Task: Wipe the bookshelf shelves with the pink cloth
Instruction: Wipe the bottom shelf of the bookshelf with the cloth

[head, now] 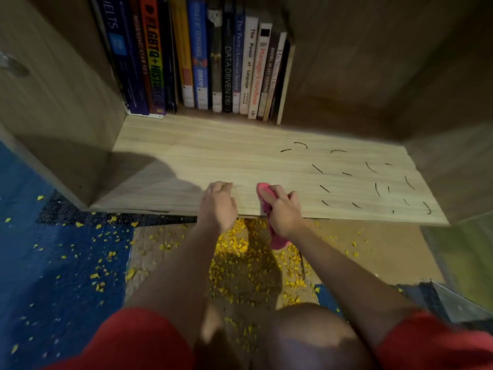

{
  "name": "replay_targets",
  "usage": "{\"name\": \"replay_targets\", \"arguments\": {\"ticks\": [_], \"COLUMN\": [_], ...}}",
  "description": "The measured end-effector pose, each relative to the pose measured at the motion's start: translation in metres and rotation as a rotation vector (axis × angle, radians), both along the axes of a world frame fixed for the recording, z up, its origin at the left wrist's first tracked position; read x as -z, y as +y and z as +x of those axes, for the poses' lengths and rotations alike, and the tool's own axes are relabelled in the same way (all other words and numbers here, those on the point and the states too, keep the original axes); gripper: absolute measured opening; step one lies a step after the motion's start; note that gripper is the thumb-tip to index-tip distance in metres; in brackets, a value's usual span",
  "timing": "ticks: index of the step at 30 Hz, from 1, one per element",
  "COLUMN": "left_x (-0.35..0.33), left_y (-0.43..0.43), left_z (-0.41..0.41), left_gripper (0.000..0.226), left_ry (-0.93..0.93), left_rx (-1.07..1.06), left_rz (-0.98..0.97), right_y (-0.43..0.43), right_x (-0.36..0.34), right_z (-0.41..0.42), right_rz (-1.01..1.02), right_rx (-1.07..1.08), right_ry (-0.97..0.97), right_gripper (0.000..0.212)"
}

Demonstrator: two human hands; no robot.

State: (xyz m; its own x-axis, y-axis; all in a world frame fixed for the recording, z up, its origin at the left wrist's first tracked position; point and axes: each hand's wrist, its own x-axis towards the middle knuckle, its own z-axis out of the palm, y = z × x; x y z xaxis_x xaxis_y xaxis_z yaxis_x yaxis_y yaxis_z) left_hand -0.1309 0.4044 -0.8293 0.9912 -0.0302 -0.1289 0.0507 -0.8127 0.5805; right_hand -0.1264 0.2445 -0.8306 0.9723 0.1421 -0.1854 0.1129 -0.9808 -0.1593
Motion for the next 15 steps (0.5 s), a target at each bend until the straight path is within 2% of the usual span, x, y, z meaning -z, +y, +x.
{"name": "replay_targets", "arguments": {"ticks": [3,7,12,15], "left_x": [-0.007,-0.011,-0.011,-0.012], "left_y": [-0.01,-0.031,-0.057,-0.073], "left_z": [-0.011,-0.021,-0.011,-0.005], "left_gripper": [0.047,0.048,0.05,0.051], "left_ry": [0.056,0.148,0.145,0.16], "left_rx": [0.07,0.149,0.199,0.255], "left_rz": [0.009,0.082,0.125,0.143], "right_y": [-0.023,-0.042,-0.06,-0.096], "right_x": [-0.007,-0.012,-0.003,-0.003], "right_z": [-0.014,-0.016,-0.032,-0.031], "right_rz": [-0.028,-0.023,-0.011,-0.003], "right_rx": [-0.015,0.201,0.098,0.251], "right_ry": [0.043,0.048,-0.05,-0.054], "right_gripper": [0.064,0.061,0.061,0.059]}}
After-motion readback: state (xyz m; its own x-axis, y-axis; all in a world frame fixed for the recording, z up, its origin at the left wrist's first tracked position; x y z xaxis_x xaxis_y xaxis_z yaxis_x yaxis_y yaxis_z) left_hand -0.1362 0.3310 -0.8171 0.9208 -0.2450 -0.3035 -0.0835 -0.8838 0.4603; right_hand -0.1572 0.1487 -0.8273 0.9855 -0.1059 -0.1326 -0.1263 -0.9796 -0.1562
